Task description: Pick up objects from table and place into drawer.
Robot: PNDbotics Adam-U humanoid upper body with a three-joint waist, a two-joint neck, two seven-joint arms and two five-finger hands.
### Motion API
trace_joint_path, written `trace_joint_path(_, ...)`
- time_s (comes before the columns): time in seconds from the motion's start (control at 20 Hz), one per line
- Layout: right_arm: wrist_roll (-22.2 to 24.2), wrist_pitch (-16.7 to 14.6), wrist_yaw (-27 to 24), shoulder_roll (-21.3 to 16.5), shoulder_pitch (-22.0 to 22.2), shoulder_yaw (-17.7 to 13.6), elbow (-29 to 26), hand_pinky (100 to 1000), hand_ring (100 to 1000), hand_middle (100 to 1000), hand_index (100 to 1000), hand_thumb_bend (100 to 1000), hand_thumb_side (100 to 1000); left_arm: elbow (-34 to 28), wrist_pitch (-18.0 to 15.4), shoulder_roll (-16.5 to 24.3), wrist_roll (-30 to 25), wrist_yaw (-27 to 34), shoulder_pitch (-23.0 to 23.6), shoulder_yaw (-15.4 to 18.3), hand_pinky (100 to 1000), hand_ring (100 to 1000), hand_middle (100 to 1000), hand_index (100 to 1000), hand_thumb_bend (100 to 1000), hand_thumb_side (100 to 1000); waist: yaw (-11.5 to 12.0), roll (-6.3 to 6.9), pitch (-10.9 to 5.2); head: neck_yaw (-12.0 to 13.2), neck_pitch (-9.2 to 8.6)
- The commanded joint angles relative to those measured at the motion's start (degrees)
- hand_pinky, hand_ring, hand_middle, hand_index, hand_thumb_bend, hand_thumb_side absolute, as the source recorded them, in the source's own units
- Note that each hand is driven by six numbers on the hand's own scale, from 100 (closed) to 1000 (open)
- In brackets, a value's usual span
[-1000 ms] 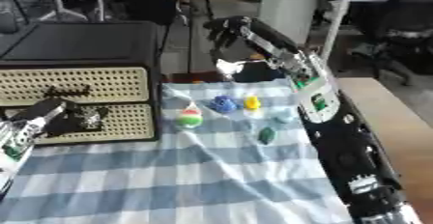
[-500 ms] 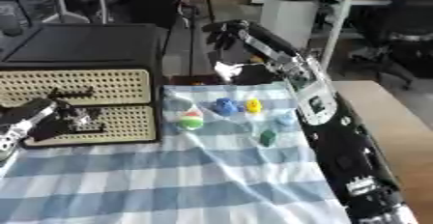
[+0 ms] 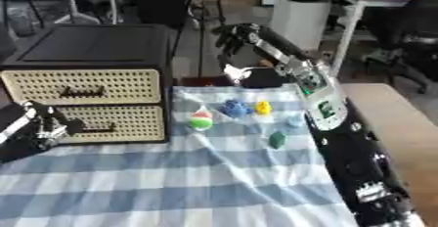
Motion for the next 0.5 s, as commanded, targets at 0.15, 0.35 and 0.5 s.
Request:
trace_joint_path(0.15, -0.04, 0.74, -2.88, -2.98, 0.88, -0.64, -3.75, 643, 671, 686, 915, 100, 482, -20.80, 5.73, 4.28, -5.34, 2.36, 5.40, 3.81, 309, 156, 276, 666, 491, 1000, 0.25, 0.32, -1.03, -0.20, 0.98)
trace_joint_path(0.35, 0.26, 0.91, -4.60, -4.09, 2.54, -0.52, -5.52, 642, 669, 684, 915, 100, 479, -22.60, 5.89, 4.18, -5.68, 4.20, 7.65, 5.17, 288, 100, 202, 670, 509, 1000, 0.37, 0.29, -1.31, -0.29, 1.33)
trace_joint_path(0.5, 0.39, 1.06, -5.72, -4.86, 3.75, -0.50, -6.80, 640, 667, 680, 915, 100, 482, -22.69, 5.15, 3.91, -4.99, 5.22, 8.60, 5.77, 274, 100, 161, 675, 523, 1000, 0.45, 0.34, -1.39, -0.16, 1.35)
